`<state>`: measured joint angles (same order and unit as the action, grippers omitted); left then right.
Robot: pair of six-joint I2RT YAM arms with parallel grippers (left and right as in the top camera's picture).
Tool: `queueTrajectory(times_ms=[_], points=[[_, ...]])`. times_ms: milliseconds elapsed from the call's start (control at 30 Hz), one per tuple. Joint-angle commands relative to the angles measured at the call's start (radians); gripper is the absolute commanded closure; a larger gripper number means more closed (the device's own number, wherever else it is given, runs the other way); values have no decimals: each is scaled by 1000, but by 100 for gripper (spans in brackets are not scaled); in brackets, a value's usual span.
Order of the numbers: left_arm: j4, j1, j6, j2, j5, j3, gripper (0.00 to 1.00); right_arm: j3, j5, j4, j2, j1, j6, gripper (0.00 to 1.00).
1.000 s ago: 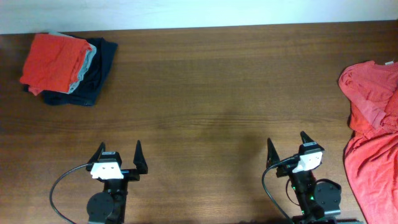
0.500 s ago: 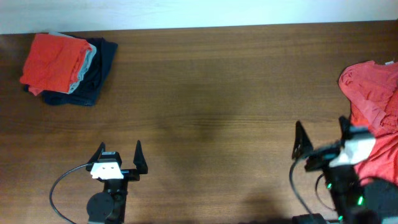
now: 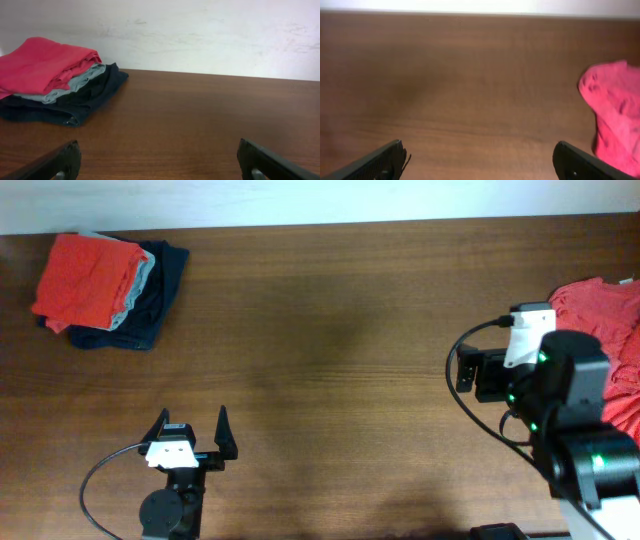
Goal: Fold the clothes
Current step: 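Reach the right gripper to the crumpled orange T-shirt and grasp it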
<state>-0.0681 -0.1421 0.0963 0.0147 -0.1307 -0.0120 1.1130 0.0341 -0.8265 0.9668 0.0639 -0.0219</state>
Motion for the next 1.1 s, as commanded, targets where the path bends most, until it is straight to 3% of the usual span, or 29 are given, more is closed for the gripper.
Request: queueTrajectory(times_ms=[0,300,767,933,1067], points=[[-4,-4,-16,-10,10,3,0,19,79,-10,56,-7,5,2],[-4,-4,-16,-10,10,3,1,19,86,-11,185,-23,2,1],[-4,-4,-16,-10,10,3,1,54,135,40,326,-329,-21,3],[-4,-4,-16,-10,10,3,0,54,135,161,440,-417,-21,17],[-4,-4,-16,-10,10,3,1,54,135,257,563,-479,-21,47]])
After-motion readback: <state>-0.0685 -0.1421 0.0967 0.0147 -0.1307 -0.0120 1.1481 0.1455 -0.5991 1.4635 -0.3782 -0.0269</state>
